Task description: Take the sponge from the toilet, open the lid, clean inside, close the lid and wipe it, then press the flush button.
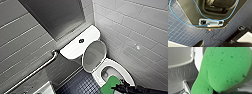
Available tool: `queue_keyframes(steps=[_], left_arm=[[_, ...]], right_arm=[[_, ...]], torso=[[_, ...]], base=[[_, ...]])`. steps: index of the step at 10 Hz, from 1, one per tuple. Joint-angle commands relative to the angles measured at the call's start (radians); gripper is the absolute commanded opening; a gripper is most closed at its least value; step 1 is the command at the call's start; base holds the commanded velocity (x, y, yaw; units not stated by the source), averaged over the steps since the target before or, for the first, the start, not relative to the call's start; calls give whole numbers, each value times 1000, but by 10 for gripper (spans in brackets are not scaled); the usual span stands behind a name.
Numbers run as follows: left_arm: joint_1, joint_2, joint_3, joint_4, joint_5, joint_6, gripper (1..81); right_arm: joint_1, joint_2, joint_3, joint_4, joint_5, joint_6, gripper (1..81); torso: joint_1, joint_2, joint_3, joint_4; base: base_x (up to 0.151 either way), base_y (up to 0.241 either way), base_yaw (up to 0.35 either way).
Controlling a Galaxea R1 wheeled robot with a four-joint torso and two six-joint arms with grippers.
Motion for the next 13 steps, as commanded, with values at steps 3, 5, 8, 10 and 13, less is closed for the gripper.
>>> queue_keyframes(steps=[3,5,8,10,13], left_arm=[[48,-13,2,-1,90,3,811],[48,-13,5,-1,88,3,811],[48,-12,5,0,88,4,811],[48,-15,1,0,88,4,811],[47,-15,1,-1,88,3,811]], right_arm=[[-11,-205,159,-15,47,-2,10],[-11,-268,205,-9,50,-1,10],[20,-311,266,-3,57,-1,10],[137,-253,283,22,28,1,10],[258,3,87,60,-105,12,10]], torso=[[0,0,0,0],[0,0,0,0],[0,0,0,1],[0,0,0,2],[-1,0,0,1]], base=[[0,0,0],[0,0,0],[0,0,0],[0,0,0],[0,0,0]])
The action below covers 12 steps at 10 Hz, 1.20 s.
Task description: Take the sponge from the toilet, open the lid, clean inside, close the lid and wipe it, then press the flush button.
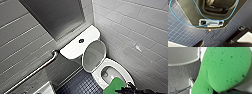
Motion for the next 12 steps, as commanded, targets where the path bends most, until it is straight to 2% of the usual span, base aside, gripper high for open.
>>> queue_keyframes(steps=[1,2,5,6,9,10,11,12], left_arm=[[47,-15,-1,-3,90,3,811],[47,-16,-1,-4,92,3,811],[47,-18,-1,-4,92,3,811],[47,-18,-1,-4,92,3,811],[47,-21,-1,-6,92,1,811],[47,-22,-1,-7,92,1,811],[47,-21,-1,-6,92,1,811],[47,-18,-1,-3,92,1,811]], right_arm=[[272,238,-216,54,-134,46,10],[274,290,-268,54,-134,91,10],[260,488,-517,54,-134,358,10],[255,564,-637,51,-144,443,10],[234,675,-808,45,-161,456,10],[223,672,-808,42,-161,457,10],[206,669,-802,20,-161,456,10],[181,665,-790,-50,-157,457,10]], torso=[[0,0,0,0],[0,0,0,0],[1,0,0,0],[1,0,0,0],[1,0,0,0],[1,0,0,0],[1,0,0,0],[1,0,0,0]], base=[[0,0,0],[0,0,0],[0,0,0],[0,0,0],[0,0,0],[0,0,0],[0,0,0],[0,0,0]])
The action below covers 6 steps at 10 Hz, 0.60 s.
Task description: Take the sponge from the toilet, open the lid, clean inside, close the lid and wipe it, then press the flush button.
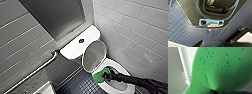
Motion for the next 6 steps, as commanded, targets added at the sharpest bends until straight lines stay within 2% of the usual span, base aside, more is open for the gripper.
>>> queue_keyframes(steps=[1,2,4,6], left_arm=[[47,-14,-1,-2,92,2,811],[47,-16,-1,-2,92,2,811],[45,-11,-1,-1,92,3,811],[45,-8,-1,1,92,3,811]], right_arm=[[20,39,44,-116,-34,54,10],[29,-6,121,-152,-31,55,10],[91,-128,302,-163,-24,55,10],[138,-189,400,-163,-43,55,10]], torso=[[0,0,0,0],[0,0,0,0],[0,0,0,0],[0,0,0,0]], base=[[0,0,0],[0,0,0],[0,0,0],[0,0,0]])
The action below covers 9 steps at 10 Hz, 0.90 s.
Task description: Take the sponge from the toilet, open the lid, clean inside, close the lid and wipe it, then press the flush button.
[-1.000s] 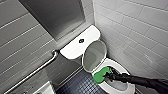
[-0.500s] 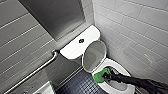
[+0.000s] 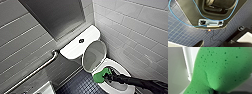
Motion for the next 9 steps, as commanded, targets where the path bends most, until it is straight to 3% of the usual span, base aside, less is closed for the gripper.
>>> queue_keyframes(steps=[1,5,9], left_arm=[[45,-14,-1,0,92,3,811],[45,-15,-1,-1,92,3,811],[45,-15,-1,-1,92,3,811]], right_arm=[[154,-106,274,-56,-95,12,10],[96,-138,334,-104,-142,12,10],[51,-169,354,-134,-140,12,10]], torso=[[0,0,0,0],[0,0,0,0],[0,0,0,0]], base=[[0,0,0],[0,0,0],[0,0,0]])
